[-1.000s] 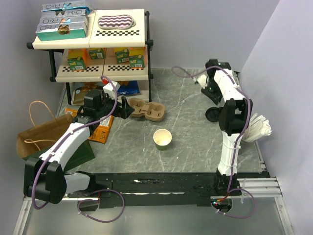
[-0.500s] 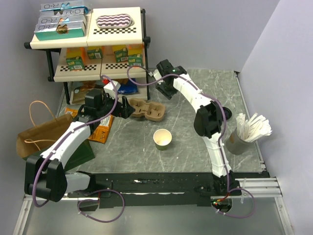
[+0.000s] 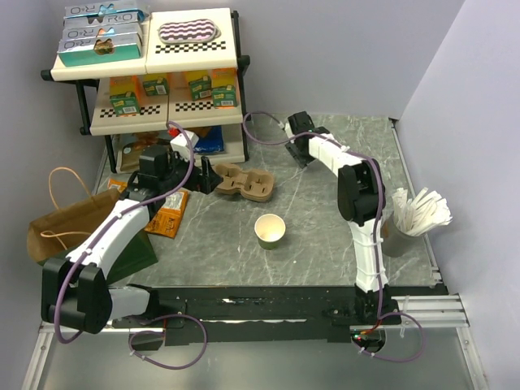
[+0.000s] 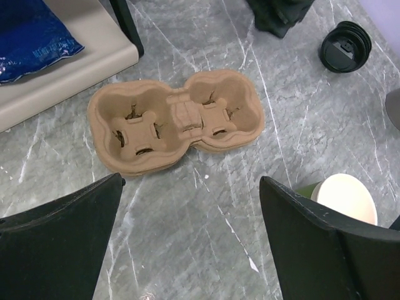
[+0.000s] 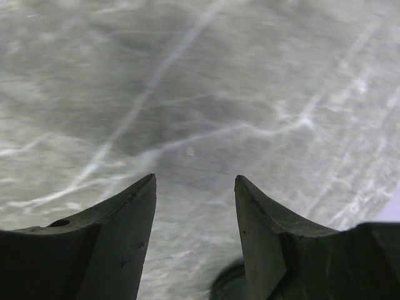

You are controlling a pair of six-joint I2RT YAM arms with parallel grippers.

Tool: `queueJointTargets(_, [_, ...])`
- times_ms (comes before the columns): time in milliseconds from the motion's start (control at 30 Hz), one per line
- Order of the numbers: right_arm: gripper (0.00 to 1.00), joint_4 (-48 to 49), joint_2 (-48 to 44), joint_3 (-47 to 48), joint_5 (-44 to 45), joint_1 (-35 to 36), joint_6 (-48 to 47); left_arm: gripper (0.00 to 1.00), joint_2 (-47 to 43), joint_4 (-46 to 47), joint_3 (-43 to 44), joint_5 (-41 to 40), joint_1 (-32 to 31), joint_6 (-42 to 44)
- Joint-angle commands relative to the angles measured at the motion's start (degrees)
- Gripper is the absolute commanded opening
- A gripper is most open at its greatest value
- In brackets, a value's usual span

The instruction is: Pack the takeout coffee

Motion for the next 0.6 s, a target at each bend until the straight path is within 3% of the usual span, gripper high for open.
queueJointTargets(0, [0.60,3.29,-7.06,-1.69,2.36,-2.17,2.29,0.97,0.91,2.36,2.35,0.52,0.18,-0.22])
queueJointTargets(67, [0.60,2.07,-7.77,-2.84,1.41,-2.43,1.67,0.97,1.09,2.37,2.17,0.70,0.18,-0.57])
queueJointTargets(267, [0.57,-18.83,-9.53,4.10,-8.35,-2.78,0.54,0.97,0.04,2.37,1.12,0.96,0.18,-1.09])
queueJointTargets(500, [0.60,-28.77,-19.46,-2.30,-9.59,-8.14,-5.09,0.97,-2.51,5.09,-2.13,1.05,0.18,-2.32])
queueJointTargets(567, [0.82,-32.37,-18.94,-2.75,-9.76,-11.48,-5.53,0.97,-2.77,6.05,-2.92,1.40,0.18,-2.94])
